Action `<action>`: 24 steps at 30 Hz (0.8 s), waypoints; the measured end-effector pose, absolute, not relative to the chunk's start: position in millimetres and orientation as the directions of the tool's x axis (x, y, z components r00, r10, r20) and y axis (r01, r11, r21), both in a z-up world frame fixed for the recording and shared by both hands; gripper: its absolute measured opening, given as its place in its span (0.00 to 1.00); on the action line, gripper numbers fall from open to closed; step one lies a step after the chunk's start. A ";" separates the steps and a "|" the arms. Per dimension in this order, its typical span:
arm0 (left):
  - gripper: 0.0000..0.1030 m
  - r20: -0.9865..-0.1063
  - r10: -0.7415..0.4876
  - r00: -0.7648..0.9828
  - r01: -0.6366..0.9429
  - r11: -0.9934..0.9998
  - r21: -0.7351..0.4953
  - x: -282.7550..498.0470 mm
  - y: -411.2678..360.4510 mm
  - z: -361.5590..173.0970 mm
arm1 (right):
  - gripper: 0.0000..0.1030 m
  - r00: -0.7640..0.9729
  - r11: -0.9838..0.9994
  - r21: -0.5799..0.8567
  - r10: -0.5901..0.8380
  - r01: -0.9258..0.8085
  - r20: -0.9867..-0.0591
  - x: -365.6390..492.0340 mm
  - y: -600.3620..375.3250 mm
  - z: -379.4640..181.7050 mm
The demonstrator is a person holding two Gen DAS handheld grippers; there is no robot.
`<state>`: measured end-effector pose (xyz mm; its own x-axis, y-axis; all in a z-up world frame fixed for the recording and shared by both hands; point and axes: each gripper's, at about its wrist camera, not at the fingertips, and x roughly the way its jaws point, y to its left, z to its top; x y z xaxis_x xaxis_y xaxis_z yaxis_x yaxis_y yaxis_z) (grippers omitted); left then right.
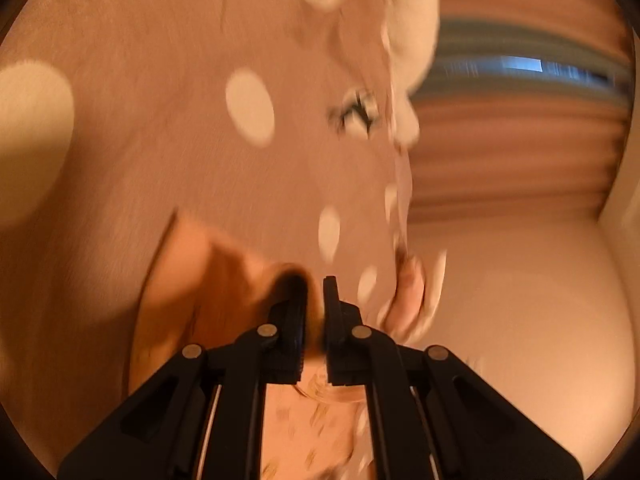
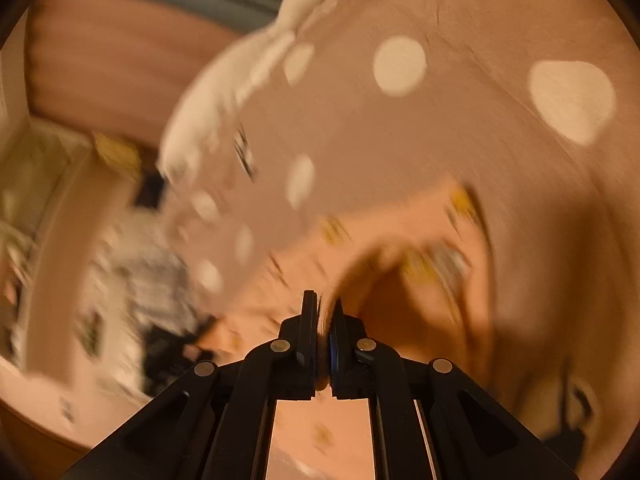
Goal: Fold small clothes
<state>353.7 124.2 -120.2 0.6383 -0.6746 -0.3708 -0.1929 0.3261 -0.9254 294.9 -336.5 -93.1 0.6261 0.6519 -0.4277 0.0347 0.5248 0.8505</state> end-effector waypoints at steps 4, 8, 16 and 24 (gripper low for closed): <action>0.36 -0.437 -0.591 0.678 -0.285 0.337 -0.897 362.8 143.6 -121.9 | 0.27 0.714 0.416 0.896 0.579 0.159 -0.395 315.0 -359.4 -106.7; 0.45 -0.539 -0.546 0.641 -0.288 0.479 -0.829 353.6 154.8 -114.0 | 0.53 0.736 0.443 0.881 0.539 0.167 -0.410 299.6 -368.7 -109.5; 0.49 -0.634 -0.619 0.464 -0.191 0.629 -0.754 308.6 142.2 -132.4 | 0.53 0.638 0.607 0.763 0.502 0.220 -0.583 253.6 -381.5 -122.7; 0.55 -0.637 -0.667 0.387 -0.086 0.662 -0.745 288.4 124.3 -130.4 | 0.53 0.536 0.674 0.725 0.563 0.142 -0.629 244.2 -358.2 -129.1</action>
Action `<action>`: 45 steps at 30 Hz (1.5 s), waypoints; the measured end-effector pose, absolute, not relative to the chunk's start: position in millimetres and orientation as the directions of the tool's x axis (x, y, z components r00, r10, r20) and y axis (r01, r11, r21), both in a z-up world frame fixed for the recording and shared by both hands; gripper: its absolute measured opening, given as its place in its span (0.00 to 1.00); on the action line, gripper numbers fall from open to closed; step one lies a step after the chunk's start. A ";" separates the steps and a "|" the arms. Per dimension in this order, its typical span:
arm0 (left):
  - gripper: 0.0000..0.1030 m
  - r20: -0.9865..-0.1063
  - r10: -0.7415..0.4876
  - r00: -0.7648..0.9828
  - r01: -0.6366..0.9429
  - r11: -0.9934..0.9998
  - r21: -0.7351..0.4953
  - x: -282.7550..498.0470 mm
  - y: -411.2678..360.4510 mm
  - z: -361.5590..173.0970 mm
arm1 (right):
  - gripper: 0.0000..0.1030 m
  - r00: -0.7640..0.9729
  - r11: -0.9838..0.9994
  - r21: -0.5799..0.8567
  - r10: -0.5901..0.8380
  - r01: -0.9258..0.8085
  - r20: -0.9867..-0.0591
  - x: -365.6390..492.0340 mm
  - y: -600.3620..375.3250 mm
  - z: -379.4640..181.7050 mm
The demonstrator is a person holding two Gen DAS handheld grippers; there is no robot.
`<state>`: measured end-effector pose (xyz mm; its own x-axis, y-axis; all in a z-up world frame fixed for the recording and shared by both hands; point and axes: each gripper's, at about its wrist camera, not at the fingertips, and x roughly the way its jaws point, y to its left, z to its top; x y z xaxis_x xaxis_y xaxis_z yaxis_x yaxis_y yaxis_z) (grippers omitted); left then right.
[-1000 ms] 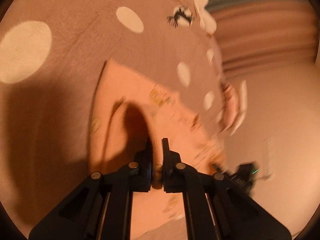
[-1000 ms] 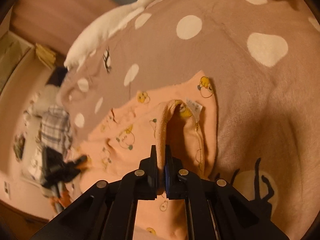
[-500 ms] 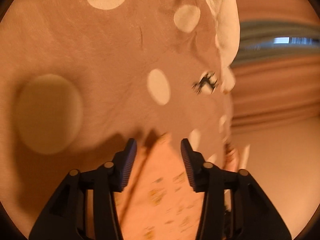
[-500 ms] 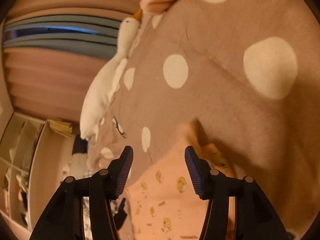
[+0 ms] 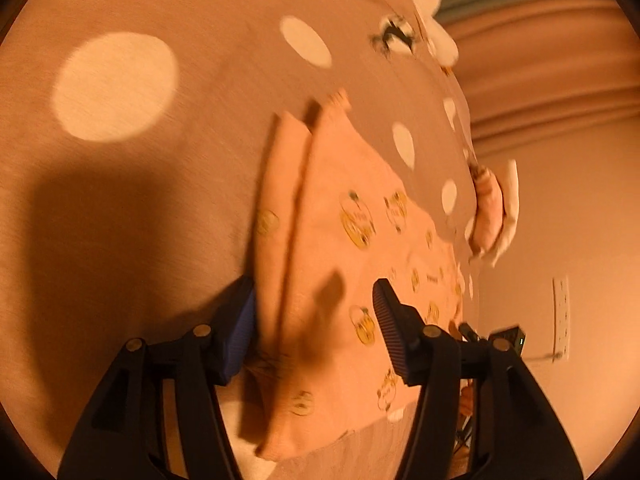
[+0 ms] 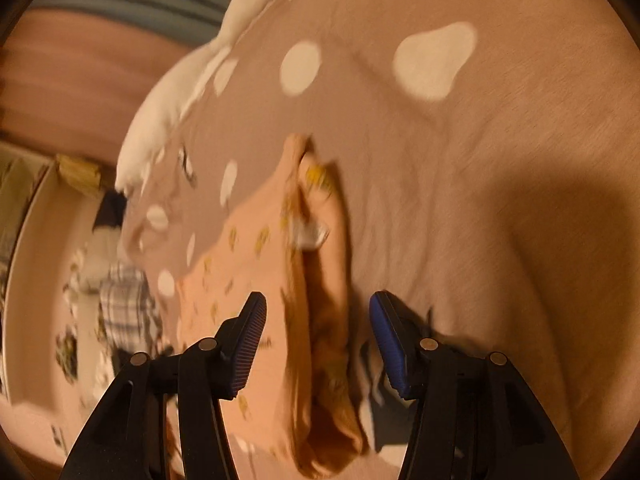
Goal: Fold small clothes
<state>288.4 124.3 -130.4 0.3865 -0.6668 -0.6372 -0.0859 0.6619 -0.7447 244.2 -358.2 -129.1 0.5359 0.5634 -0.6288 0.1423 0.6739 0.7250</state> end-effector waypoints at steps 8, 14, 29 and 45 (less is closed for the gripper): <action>0.61 -0.631 -0.693 0.349 -0.047 0.659 -0.750 301.2 96.7 -132.9 | 0.53 0.491 0.742 0.666 0.554 0.074 -0.672 257.1 -326.6 -128.0; 0.60 -0.612 -0.710 0.348 -0.043 0.640 -0.767 309.3 96.5 -135.3 | 0.53 0.505 0.736 0.674 0.558 0.064 -0.658 255.0 -326.1 -129.4; 0.18 -0.632 -0.694 0.346 -0.059 0.656 -0.753 278.8 83.2 -131.3 | 0.20 0.477 0.780 0.624 0.536 0.035 -0.697 240.3 -299.5 -126.2; 0.18 -0.629 -0.743 0.230 -0.032 0.640 -0.768 135.8 92.4 -126.3 | 0.18 0.421 0.725 0.689 0.623 0.005 -0.659 112.2 -303.7 -109.7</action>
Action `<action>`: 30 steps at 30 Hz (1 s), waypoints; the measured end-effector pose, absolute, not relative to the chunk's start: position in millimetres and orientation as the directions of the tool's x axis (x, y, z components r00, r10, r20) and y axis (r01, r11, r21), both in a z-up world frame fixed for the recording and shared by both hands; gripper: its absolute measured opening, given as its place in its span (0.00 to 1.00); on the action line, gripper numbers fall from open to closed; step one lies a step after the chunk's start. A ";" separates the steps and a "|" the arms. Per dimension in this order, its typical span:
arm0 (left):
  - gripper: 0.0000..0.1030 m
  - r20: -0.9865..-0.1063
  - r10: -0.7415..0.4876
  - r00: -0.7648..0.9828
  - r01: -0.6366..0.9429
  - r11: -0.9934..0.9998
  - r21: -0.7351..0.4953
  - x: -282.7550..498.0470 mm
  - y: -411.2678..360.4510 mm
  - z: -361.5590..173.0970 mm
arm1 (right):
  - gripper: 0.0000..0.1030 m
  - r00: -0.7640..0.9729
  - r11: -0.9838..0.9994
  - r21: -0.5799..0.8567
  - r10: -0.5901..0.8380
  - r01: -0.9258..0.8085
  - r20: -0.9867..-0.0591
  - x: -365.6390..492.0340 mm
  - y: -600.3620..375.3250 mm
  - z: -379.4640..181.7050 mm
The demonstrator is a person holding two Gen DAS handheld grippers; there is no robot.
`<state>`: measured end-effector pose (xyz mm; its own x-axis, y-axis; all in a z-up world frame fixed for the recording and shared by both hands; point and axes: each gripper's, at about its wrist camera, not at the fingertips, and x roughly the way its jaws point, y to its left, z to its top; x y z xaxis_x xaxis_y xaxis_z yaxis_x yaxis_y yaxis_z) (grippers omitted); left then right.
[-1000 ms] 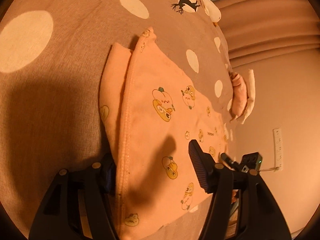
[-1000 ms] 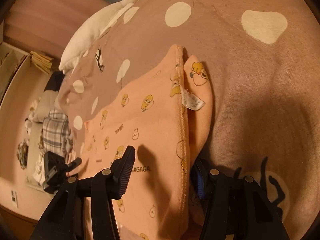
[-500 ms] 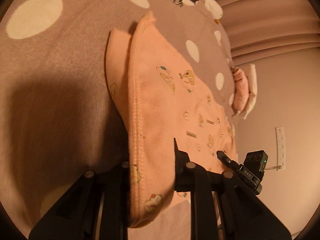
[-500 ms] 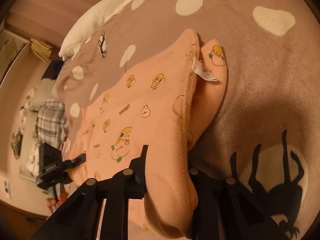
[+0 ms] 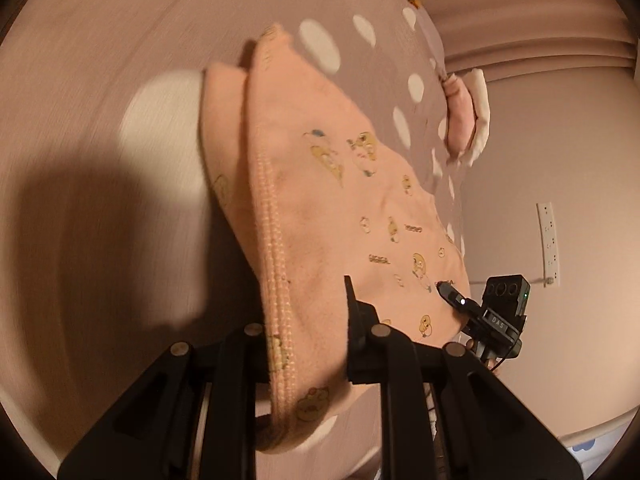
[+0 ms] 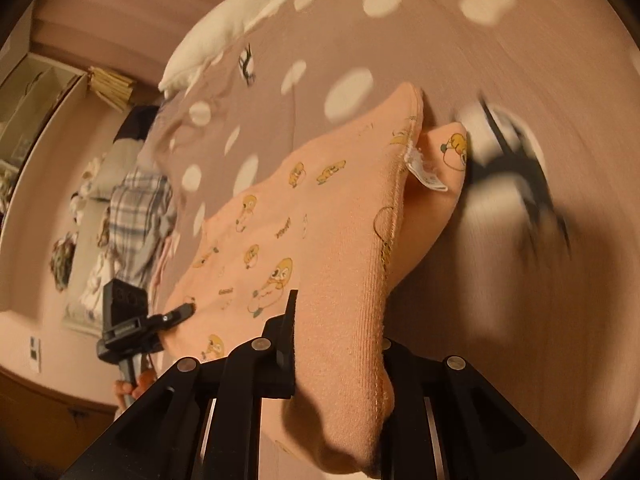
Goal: Fold small clothes
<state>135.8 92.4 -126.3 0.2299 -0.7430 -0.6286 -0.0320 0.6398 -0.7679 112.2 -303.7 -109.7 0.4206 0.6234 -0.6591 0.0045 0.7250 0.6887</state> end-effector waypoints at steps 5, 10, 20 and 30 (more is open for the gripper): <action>0.25 -0.690 -0.676 0.259 -0.009 0.712 -0.702 100.9 89.0 -124.4 | 0.18 0.411 0.729 0.684 0.624 0.000 -0.665 71.8 -299.8 -116.1; 0.38 -0.743 -0.581 0.331 -0.033 0.780 -0.625 84.7 106.5 -111.7 | 0.26 0.455 0.837 0.547 0.473 0.036 -0.754 59.0 -302.9 -113.5; 0.36 -0.703 -0.547 0.455 0.126 0.821 -0.557 122.7 70.9 -75.9 | 0.34 0.686 0.954 0.290 0.259 -0.073 -0.680 49.3 -256.1 -74.2; 0.00 -0.783 -0.453 0.426 -0.013 0.863 -0.506 192.3 67.9 -130.6 | 0.21 0.632 0.987 0.140 0.160 -0.081 -0.758 38.3 -244.2 -105.0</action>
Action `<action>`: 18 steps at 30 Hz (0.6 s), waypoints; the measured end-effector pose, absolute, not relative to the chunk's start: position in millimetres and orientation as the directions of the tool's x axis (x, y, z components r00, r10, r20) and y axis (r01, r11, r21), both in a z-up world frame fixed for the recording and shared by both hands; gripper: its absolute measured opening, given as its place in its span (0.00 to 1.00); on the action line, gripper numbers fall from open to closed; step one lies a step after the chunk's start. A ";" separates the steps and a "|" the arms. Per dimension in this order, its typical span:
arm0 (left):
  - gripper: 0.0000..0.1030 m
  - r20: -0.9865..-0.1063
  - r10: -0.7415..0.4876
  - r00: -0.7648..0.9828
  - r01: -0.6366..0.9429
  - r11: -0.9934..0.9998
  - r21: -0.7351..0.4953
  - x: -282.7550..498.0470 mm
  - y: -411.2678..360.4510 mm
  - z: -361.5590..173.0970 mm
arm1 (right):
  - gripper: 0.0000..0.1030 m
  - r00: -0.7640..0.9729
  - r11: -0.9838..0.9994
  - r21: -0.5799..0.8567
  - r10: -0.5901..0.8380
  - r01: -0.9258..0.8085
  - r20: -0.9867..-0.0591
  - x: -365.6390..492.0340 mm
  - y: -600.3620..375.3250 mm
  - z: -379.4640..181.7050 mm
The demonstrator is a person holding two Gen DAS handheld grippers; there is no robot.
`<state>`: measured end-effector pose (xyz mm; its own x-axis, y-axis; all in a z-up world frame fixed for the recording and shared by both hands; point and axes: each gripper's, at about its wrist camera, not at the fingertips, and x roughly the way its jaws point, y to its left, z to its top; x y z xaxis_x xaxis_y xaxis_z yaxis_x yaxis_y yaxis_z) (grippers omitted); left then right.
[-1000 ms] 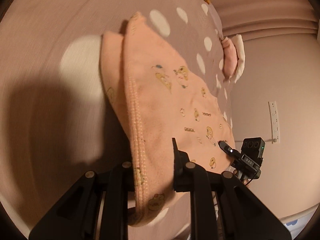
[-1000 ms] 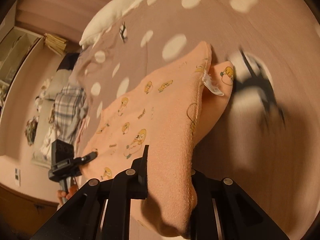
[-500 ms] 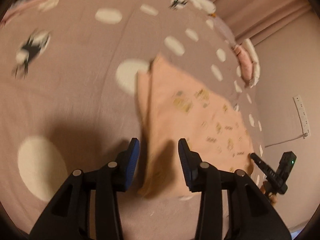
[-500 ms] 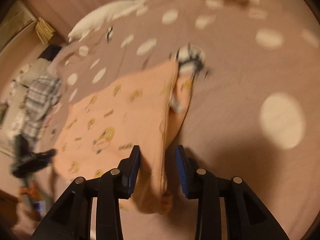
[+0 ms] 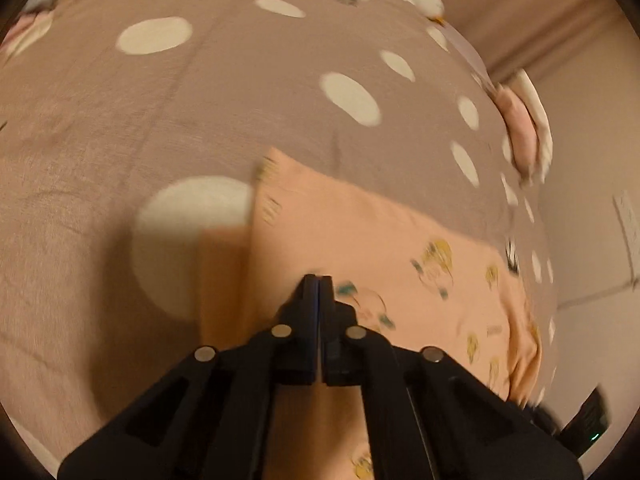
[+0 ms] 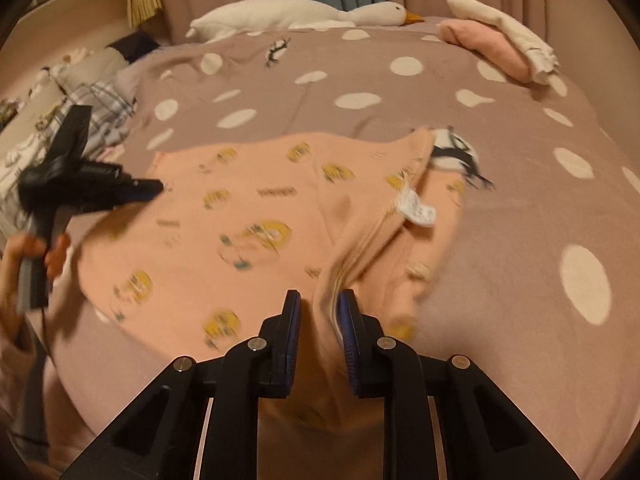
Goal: Fold small clothes
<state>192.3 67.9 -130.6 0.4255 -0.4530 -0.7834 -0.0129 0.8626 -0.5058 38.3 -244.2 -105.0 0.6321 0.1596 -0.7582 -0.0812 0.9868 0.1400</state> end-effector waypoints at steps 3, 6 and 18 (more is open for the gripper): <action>0.00 -0.781 -0.456 0.427 -0.028 0.856 -0.516 195.0 77.6 -127.5 | 0.12 0.632 0.987 0.163 0.120 0.009 -0.766 34.3 -272.8 -104.7; 0.02 -0.796 -0.420 0.436 -0.007 0.883 -0.470 183.5 76.3 -116.0 | 0.25 0.639 0.947 0.301 0.162 0.115 -0.752 42.6 -313.7 -98.9; 0.24 -0.765 -0.509 0.393 0.270 0.860 -0.434 98.6 33.5 -94.1 | 0.34 0.653 0.865 0.483 0.289 0.135 -0.700 120.9 -339.7 -80.8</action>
